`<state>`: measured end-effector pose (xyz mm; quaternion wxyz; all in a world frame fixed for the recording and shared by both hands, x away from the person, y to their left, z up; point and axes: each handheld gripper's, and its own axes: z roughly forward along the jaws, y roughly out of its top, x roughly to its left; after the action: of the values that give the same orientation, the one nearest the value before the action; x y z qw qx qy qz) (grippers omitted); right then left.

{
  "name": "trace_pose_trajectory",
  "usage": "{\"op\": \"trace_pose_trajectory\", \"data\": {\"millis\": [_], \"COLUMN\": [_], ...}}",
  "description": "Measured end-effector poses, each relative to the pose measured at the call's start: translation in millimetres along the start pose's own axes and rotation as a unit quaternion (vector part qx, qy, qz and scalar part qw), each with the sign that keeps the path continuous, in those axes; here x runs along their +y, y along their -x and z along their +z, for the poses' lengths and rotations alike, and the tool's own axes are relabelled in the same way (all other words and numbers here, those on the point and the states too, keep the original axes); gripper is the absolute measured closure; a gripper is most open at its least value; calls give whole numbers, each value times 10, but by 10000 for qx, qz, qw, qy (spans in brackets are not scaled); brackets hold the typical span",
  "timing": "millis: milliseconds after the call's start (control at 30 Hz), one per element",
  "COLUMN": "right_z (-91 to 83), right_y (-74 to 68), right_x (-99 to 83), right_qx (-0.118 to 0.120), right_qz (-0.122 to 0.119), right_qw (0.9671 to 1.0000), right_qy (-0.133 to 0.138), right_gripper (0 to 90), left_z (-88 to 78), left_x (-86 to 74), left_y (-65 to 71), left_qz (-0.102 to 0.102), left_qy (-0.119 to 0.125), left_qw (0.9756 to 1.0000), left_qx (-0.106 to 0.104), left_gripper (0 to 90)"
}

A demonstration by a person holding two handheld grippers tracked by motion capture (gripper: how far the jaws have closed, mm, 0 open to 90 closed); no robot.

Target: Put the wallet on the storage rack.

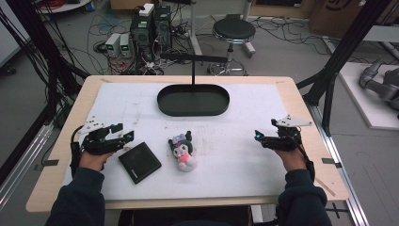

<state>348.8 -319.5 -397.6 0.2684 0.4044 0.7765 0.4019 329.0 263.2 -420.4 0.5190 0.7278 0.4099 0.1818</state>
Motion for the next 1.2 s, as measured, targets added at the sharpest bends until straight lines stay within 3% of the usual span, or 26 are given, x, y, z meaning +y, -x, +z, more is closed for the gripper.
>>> {"op": "trace_pose_trajectory", "data": {"millis": [100, 267, 300, 333, 467, 600, 667, 700, 733, 833, 900, 1100, 1167, 1200], "right_z": [-1, -7, -7, -7, 18, 24, 14, 11, 11, 9, 11, 11, 8, 6], "right_y": [-15, -15, -15, -15, -33, -40, -32, -33, -33, -36, -41, -42, -38, -38], "right_x": [9, 8, 7, 7, 9, 7, 5, 3, 3, -2, 0, 3, 2, 1], "right_qx": [10, 25, 28, 28, 46, 46, 49, 40, 40, 44, 41, 28, 22, 24], "right_qz": [-27, -70, -70, -70, -91, -115, -122, -105, -105, -112, -145, -155, -170, -159], "right_qw": [10000, 10000, 10000, 10000, 9999, 9999, 9999, 9999, 9999, 9999, 9999, 9999, 9998, 9999], "right_qy": [13, 16, 18, 18, -39, -72, -51, -49, -49, -65, -63, -53, -69, -53], "right_gripper": [191, 191, 191, 191, 191, 191, 191, 191, 191, 191, 191, 191, 191, 191], "left_z": [39, 59, 87, 87, 183, 212, 217, 212, 209, 199, 185, 157, 121, 51], "left_x": [-40, -80, -114, -114, -176, -198, -201, -201, -200, -193, -178, -142, -95, -43], "left_y": [14, 20, 17, 17, 37, 33, 39, 42, 51, 52, 51, 33, 15, -17], "left_qz": [0, -12, -4, -4, 87, 43, 35, 51, 112, 24, 33, -74, -141, -204], "left_qy": [-408, -681, -895, -895, -1363, -1429, -1434, -1427, -1429, -1436, -1421, -1265, -1052, -811], "left_qw": [9990, 9970, 9950, 9950, 9892, 9882, 9877, 9870, 9866, 9868, 9874, 9896, 9928, 9961], "left_qx": [-203, -371, -448, -448, -539, -548, -621, -737, -774, -743, -695, -685, -559, -283], "left_gripper": [425, 425, 424, 424, 409, 393, 469, 550, 550, 596, 719, 813, 818, 824]}}
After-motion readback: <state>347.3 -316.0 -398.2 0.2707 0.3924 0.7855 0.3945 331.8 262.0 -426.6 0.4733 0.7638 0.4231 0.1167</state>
